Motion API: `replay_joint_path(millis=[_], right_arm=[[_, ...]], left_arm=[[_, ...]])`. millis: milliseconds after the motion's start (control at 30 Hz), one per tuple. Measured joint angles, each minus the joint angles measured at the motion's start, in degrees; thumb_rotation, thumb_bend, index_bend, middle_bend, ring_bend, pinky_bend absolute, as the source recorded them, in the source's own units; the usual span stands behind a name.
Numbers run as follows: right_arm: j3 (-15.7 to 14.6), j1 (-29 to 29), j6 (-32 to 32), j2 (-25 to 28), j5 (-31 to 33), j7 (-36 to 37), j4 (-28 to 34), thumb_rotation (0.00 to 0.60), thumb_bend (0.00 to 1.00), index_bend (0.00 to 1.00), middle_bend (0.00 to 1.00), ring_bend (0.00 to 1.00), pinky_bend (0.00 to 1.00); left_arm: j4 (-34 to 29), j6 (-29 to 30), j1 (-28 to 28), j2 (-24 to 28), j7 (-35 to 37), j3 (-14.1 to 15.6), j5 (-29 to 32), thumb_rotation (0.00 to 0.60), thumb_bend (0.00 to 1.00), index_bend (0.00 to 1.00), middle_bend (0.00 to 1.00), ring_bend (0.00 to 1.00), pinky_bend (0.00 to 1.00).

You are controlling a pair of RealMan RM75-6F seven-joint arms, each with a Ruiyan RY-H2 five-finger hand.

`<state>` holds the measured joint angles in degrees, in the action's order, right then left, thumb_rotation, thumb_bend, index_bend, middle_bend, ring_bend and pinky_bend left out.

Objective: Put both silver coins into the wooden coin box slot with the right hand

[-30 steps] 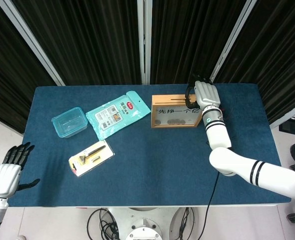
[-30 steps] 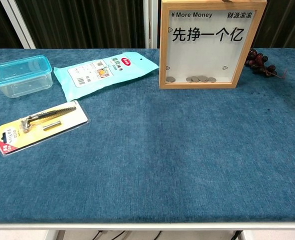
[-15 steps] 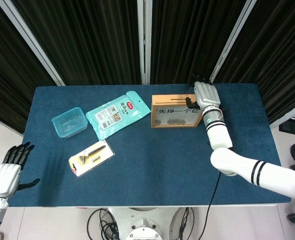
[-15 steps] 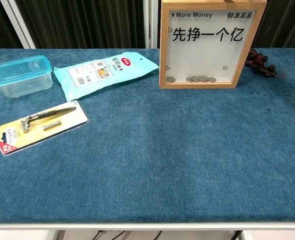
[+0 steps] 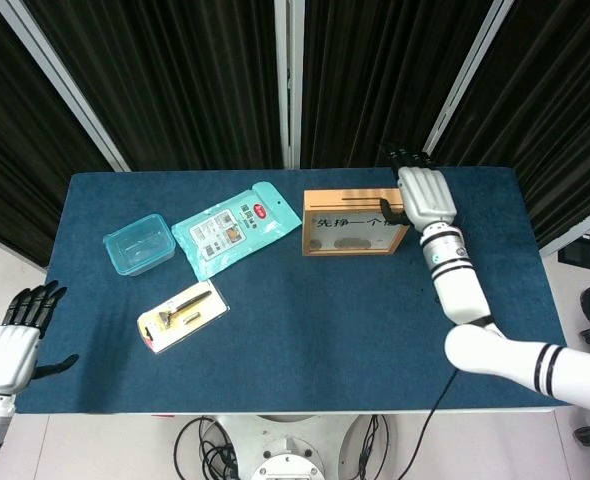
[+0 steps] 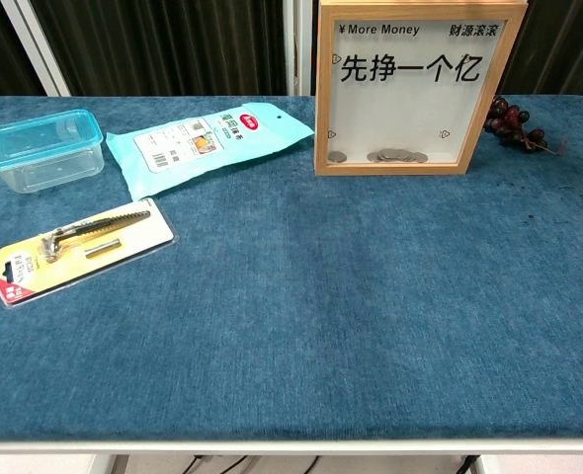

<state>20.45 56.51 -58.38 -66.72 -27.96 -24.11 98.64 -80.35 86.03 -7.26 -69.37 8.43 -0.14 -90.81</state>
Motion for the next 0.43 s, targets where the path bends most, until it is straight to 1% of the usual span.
replay_joint_path(millis=[67, 167, 200, 233, 300, 367, 400, 433], right_arm=[[-1.9, -3.0, -3.2, 1.1, -6.3, 0.8, 2.0, 0.6, 0.39, 0.0, 0.0, 0.0, 0.0], [-6.6, -9.5, -10.1, 2.2, -18.6, 2.5, 3.9, 0.6, 0.39, 0.0, 0.0, 0.0, 0.0], [-9.0, -12.8, -13.5, 2.3, -23.9, 3.6, 4.0, 0.6, 0.39, 0.0, 0.0, 0.0, 0.0], [-10.8, -15.5, -16.1, 2.3, -27.7, 4.6, 3.8, 0.6, 0.39, 0.0, 0.0, 0.0, 0.0], [-15.2, -22.4, -22.2, 1.8, -35.6, 7.2, 2.5, 0.6, 0.39, 0.0, 0.0, 0.0, 0.0], [-18.7, -28.4, -27.0, 0.8, -40.5, 9.6, 0.0, 0.6, 0.39, 0.0, 0.0, 0.0, 0.0], [-20.7, -32.1, -30.1, -0.1, -42.9, 11.0, -2.3, 0.6, 0.39, 0.0, 0.0, 0.0, 0.0], [-22.0, -34.4, -32.1, -0.9, -44.1, 12.0, -4.3, 0.6, 0.39, 0.0, 0.0, 0.0, 0.0]], left_arm=[[0.0, 0.1, 0.0, 0.0, -0.5, -0.1, 0.0, 0.6, 0.0, 0.0, 0.0, 0.0, 0.0], [0.1, 0.3, -0.1, -0.1, -1.8, -0.3, 0.0, 0.6, 0.0, 0.0, 0.0, 0.0, 0.0], [0.1, 0.3, -0.1, -0.1, -2.3, -0.4, 0.1, 0.6, 0.0, 0.0, 0.0, 0.0, 0.0], [0.1, 0.4, -0.1, -0.1, -2.8, -0.5, 0.1, 0.6, 0.0, 0.0, 0.0, 0.0, 0.0], [-0.1, 0.4, -0.2, 0.0, -3.8, -0.8, 0.3, 0.6, 0.0, 0.0, 0.0, 0.0, 0.0], [-0.7, 0.3, -0.4, 0.3, -4.4, -1.1, 0.5, 0.6, 0.0, 0.0, 0.0, 0.0, 0.0], [-1.0, 0.3, -0.5, 0.5, -4.6, -1.2, 0.5, 0.6, 0.0, 0.0, 0.0, 0.0, 0.0], [-1.2, 0.2, -0.6, 0.6, -4.9, -1.3, 0.6, 0.6, 0.0, 0.0, 0.0, 0.0, 0.0]])
